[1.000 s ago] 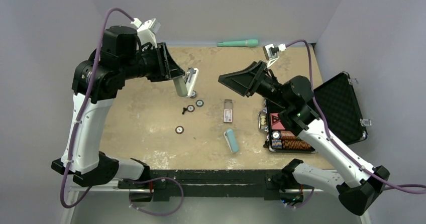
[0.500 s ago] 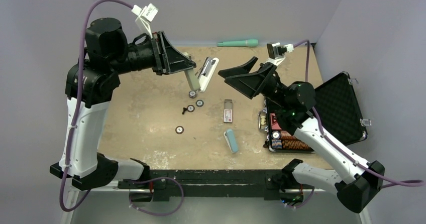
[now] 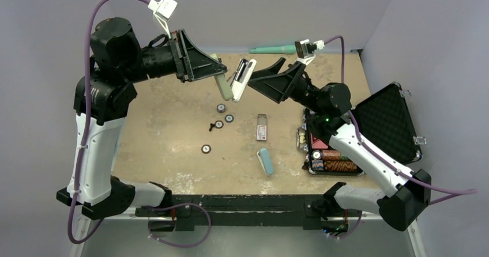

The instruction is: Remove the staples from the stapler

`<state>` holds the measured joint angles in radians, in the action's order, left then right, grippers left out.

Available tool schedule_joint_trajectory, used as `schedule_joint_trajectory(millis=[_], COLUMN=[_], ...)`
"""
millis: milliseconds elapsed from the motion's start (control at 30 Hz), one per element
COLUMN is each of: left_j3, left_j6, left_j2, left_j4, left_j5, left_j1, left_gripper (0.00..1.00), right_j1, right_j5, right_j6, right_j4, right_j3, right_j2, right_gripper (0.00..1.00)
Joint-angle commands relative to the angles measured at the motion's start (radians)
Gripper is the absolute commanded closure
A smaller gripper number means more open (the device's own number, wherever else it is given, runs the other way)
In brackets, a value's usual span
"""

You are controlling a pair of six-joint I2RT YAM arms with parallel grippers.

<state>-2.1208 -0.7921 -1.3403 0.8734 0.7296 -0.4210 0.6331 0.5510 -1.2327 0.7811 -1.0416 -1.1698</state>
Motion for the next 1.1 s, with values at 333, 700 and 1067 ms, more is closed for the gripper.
schedule_joint_trajectory(millis=[333, 700, 1067], left_j3=[0.064, 0.123, 0.193], left_j6=[-0.072, -0.093, -0.093], left_j2=[0.020, 0.037, 0.087], left_j4=[-0.152, -0.192, -0.185], left_j5=[0.018, 0.006, -0.067], left_j1=[0.007, 0.007, 0.007], left_gripper=[1.00, 1.00, 1.00], right_j1=[0.007, 0.012, 0.016], right_j5=[0.037, 0.046, 0.057], right_j6=[-0.012, -0.017, -0.024], right_j4=[0.051, 0.043, 0.032], right_j3=[-0.146, -0.166, -0.153], right_j2=[-0.082, -0.117, -0.127], right_gripper=[0.11, 0.45, 1.00])
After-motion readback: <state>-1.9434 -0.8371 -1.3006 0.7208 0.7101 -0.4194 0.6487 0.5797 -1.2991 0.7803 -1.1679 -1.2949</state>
